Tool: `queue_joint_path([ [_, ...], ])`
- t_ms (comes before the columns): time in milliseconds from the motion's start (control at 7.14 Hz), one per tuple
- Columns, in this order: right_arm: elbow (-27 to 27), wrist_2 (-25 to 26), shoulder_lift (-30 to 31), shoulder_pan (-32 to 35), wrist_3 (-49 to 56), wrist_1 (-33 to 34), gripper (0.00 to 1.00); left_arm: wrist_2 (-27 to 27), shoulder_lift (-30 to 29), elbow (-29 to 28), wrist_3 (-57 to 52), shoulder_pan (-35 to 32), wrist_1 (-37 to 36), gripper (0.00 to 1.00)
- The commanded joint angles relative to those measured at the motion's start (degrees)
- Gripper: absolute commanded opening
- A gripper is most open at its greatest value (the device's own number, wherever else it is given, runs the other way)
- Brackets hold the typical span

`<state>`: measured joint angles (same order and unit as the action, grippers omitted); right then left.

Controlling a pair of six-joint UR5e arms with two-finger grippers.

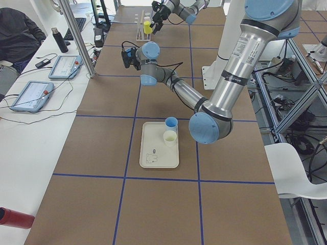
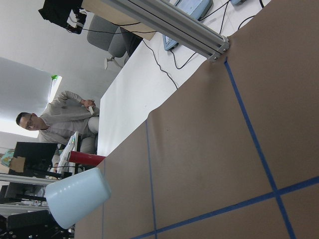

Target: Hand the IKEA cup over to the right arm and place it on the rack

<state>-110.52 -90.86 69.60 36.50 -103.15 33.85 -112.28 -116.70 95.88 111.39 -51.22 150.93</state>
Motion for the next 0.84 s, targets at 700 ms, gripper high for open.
queue_joint_path([
  [700, 4.09, 6.92, -6.58, -2.49, -8.99, -7.39, 1.00, 27.68, -5.38, -10.98, 35.19, 12.70, 36.16, 0.00],
])
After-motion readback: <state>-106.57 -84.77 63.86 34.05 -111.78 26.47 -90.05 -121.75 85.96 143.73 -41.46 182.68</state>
